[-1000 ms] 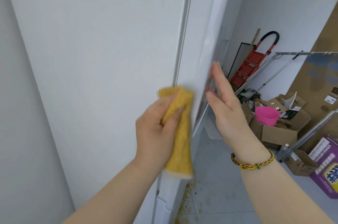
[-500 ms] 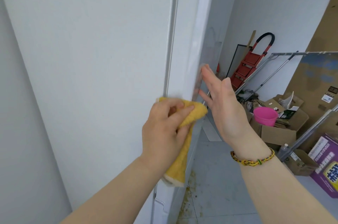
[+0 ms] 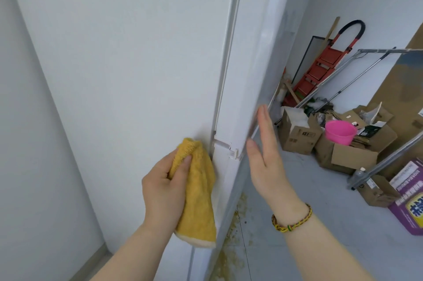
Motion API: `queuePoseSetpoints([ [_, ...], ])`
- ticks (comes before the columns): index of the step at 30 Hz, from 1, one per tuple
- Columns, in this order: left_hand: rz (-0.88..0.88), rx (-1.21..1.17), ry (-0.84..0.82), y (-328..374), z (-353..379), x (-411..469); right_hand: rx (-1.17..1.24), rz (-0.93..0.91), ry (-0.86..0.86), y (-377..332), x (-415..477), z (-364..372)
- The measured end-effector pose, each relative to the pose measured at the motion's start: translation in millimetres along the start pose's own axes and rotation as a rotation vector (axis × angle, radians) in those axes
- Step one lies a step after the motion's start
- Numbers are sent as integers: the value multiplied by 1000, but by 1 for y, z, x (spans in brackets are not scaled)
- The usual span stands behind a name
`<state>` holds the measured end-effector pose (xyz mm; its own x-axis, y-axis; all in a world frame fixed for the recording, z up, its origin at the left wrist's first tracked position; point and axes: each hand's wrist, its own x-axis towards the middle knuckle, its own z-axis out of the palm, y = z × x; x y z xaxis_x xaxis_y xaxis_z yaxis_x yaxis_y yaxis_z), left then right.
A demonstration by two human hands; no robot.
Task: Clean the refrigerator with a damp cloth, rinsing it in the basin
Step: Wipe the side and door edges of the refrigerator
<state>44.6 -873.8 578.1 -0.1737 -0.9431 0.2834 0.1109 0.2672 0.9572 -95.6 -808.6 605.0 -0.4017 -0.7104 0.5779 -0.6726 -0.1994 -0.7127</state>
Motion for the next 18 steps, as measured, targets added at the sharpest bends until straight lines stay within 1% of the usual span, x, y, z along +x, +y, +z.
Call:
queuePoseSetpoints([
  [3, 21, -51, 4, 3, 6, -1, 8, 21, 18, 9, -5, 5],
  [5, 87, -74, -72, 7, 16, -1, 38, 27, 4, 8, -4, 3],
  [8, 225, 3, -228, 12, 32, -2, 69, 29, -27, 6, -5, -1],
  [11, 278, 48, -224, -4, 37, -6, 85, 34, -33, 7, -5, -2],
  [12, 242, 47, -226, -11, 35, -11, 84, 28, -30, 6, -5, -2],
  [16, -2, 45, -277, -41, 24, -29, 92, 21, -4, 7, -6, 5],
  [18, -19, 34, -291, -36, 23, -23, 97, 19, 3, 6, -6, 6],
])
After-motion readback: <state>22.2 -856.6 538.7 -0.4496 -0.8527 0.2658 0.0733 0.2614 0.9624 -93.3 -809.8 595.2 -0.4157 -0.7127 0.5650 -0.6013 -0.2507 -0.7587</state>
